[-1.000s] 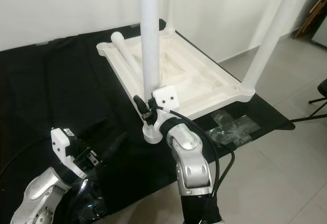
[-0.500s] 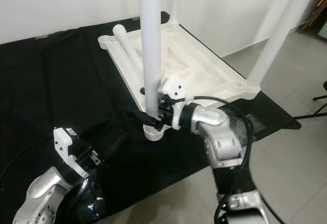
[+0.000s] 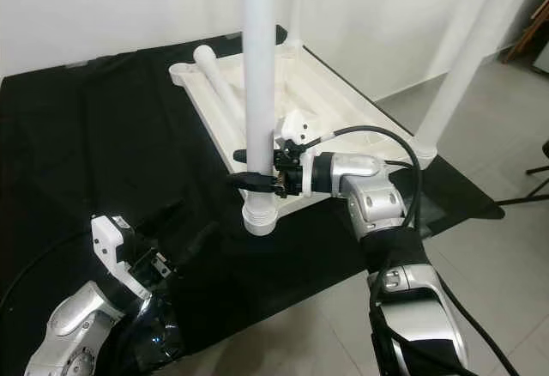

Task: Building children table

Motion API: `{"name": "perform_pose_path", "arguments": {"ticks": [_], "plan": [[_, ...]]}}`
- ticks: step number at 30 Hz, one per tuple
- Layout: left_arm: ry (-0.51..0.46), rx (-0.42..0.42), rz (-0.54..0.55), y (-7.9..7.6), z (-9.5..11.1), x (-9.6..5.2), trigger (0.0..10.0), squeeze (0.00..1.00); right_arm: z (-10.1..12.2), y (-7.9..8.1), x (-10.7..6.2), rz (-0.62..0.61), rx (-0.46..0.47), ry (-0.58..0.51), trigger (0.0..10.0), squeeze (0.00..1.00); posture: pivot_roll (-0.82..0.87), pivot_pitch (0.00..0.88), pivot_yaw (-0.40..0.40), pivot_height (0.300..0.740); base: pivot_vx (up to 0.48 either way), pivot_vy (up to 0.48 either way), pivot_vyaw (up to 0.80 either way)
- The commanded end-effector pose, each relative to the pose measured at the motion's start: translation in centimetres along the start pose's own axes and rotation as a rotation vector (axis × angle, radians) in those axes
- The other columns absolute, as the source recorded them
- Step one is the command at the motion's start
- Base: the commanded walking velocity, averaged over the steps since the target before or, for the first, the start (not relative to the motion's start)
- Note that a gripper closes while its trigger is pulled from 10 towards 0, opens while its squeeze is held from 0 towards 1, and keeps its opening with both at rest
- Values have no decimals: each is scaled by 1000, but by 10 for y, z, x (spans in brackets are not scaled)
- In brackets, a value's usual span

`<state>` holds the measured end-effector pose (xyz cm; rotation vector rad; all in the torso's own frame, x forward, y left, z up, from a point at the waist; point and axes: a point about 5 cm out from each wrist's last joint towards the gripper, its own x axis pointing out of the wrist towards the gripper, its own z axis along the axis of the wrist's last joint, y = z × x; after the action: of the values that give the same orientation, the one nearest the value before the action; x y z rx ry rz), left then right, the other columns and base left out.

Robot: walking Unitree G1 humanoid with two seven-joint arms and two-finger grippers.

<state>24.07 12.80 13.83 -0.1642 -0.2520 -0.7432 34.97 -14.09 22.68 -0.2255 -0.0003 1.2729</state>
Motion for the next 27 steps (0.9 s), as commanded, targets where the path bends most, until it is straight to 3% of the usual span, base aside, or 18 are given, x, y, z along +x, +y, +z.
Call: {"name": "perform_pose_path", "arguments": {"ticks": [1, 6, 8, 10, 11, 12, 13, 14, 15, 17, 23, 24, 25, 26, 27], "plan": [[10, 6, 2, -1, -2, -2, 10000, 0, -10, 5, -1, 33, 19, 6, 0, 0, -15, 140, -16, 740, 0, 0, 0], [9, 5, 2, -1, -2, -3, 10000, 0, -19, 11, -7, -48, 21, 4, 0, 0, -27, 149, -18, 740, 0, 0, 0], [9, 6, 4, 0, -1, -4, 10000, 0, -30, 22, -2, -176, 76, -6, 0, 0, -38, 155, -19, 740, 0, 0, 0], [9, 6, 6, 2, 0, -5, 10000, 0, -54, 42, 16, -442, 190, -22, 0, 0, -53, 164, -7, 740, 0, 0, 0], [9, 6, 6, 2, 0, -5, 10000, 0, -54, 42, 16, -442, 190, -22, 0, 0, -53, 164, -7, 740, 0, 0, 0], [9, 6, 7, 2, 0, -5, 10000, 0, -60, 47, 20, -526, 221, -26, 0, 0, -53, 164, -7, 740, 0, 0, 0], [10, 5, 6, 3, 0, -5, 10000, 0, -74, 59, 24, -705, 339, -47, 0, 0, -60, 168, 0, 740, 0, 0, 0], [10, 5, 6, 3, 0, -5, 10000, 0, -74, 59, 24, -705, 339, -47, 0, 0, -60, 168, 0, 740, 0, 0, 0], [13, 3, 2, 5, 0, -5, 10000, 0, -73, 80, 36, -748, 178, 42, 0, 0, -77, 171, 10, 740, 0, 0, 0], [15, 1, 0, 6, 0, -5, 10000, 0, -69, 81, 40, -730, 153, 27, 0, 0, -95, 166, 19, 740, 0, 0, 0], [16, -9, -3, 7, 0, -4, 10000, 0, -82, 75, 36, -748, 290, 37, 0, 0, -63, 160, 1, 740, 0, 0, 0], [16, -4, 6, 7, 0, -4, 10000, 0, -81, 80, 38, -754, 301, 48, 1373, 0, -62, 161, 7, 740, 0, 0, 0], [16, -3, 10, 7, 0, -5, 10000, 0, -79, 82, 39, -761, 299, 46, 1373, 0, -62, 161, 8, 740, 0, 0, 0], [15, -3, 12, 7, 0, -5, 10000, 0, -77, 81, 38, -761, 337, 18, 10000, 0, -60, 160, 9, 740, 0, 0, 0], [15, -3, 12, 7, 0, -5, 10000, 0, -77, 81, 38, -761, 337, 18, 10000, 0, -60, 160, 9, 740, 0, 0, 0]]}}
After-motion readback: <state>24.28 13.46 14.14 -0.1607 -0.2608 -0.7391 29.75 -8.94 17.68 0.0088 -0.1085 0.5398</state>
